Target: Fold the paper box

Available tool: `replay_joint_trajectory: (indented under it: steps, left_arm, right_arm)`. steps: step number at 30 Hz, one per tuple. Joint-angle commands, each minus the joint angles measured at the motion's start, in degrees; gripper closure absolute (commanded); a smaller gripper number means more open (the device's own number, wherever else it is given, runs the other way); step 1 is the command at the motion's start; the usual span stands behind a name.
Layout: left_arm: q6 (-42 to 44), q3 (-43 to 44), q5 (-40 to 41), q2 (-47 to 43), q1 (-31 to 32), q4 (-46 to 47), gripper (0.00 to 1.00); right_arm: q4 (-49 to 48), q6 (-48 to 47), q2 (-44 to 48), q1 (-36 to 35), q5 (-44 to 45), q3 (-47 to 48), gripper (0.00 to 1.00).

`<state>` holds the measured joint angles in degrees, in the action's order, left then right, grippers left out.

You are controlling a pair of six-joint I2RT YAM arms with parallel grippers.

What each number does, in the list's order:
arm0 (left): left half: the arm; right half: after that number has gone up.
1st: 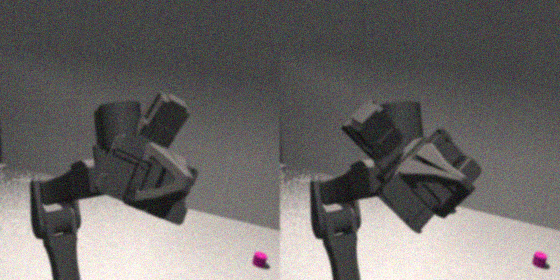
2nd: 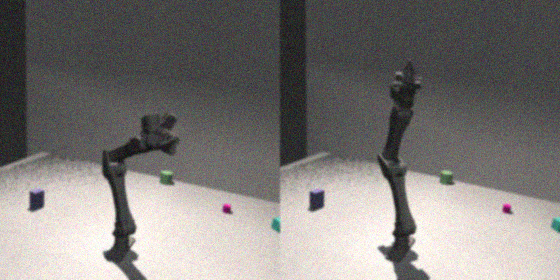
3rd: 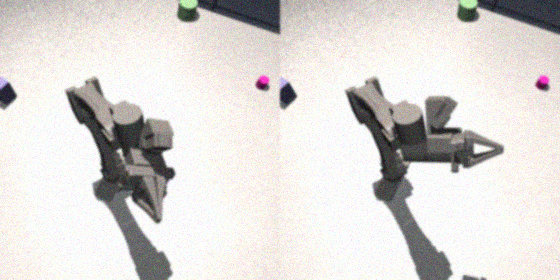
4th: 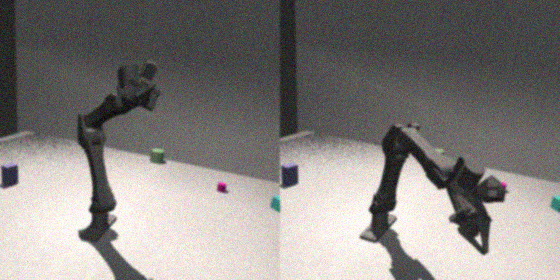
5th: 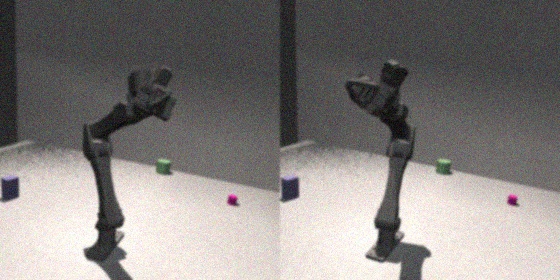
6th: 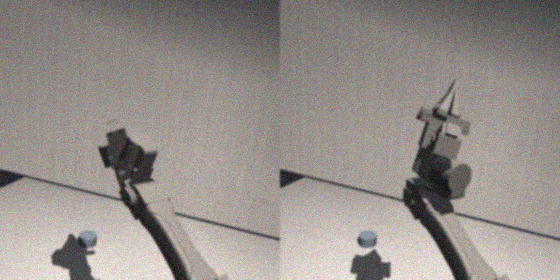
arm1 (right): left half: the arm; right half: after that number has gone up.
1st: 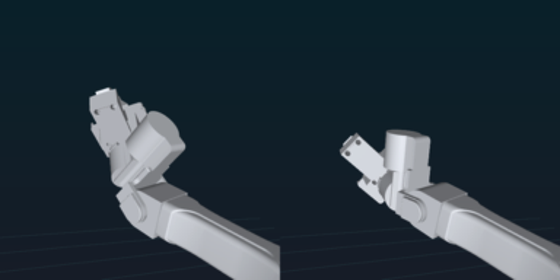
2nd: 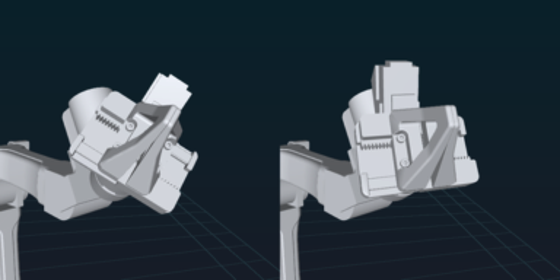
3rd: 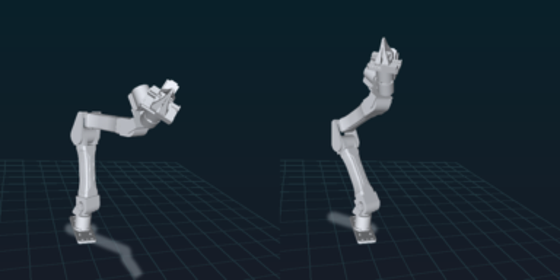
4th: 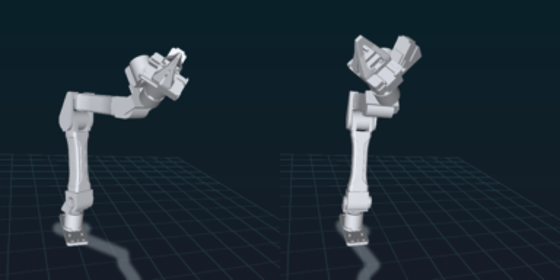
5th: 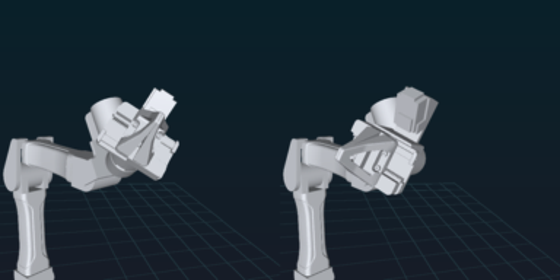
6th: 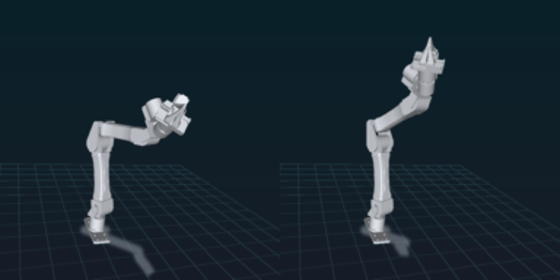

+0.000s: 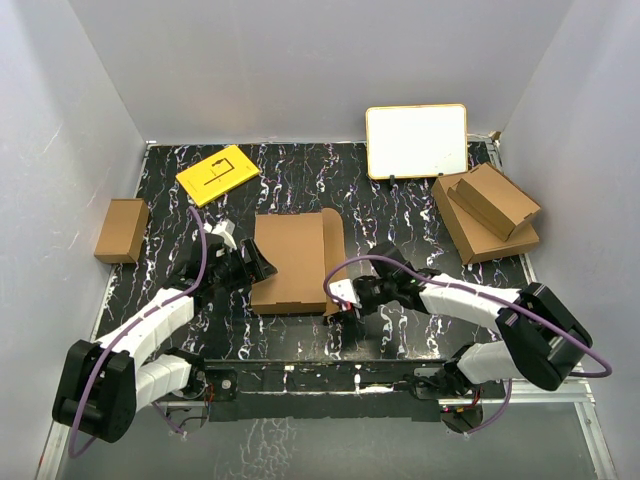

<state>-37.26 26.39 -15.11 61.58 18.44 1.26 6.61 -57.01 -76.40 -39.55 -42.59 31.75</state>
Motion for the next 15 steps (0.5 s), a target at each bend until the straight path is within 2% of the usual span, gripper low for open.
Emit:
replay_joint_trajectory:
  steps: [1, 7, 15]
  left_arm:
    - [0.6, -0.6, -1.6, 0.2, -0.4, 0.7, 0.21]
    - [0.5, -0.5, -1.8, 0.3, -0.4, 0.8, 0.21]
    - [0.4, -0.4, -2.0, 0.6, -0.4, 1.0, 0.21]
  right_arm:
    - [-5.1, 4.8, -0.7, 0.9, -2.6, 2.8, 0.74]
    - [-5.3, 7.3, -2.1, 0.9, -3.0, 3.2, 0.82]
    - [-5.4, 10.0, -3.4, 0.9, -3.8, 4.1, 0.79]
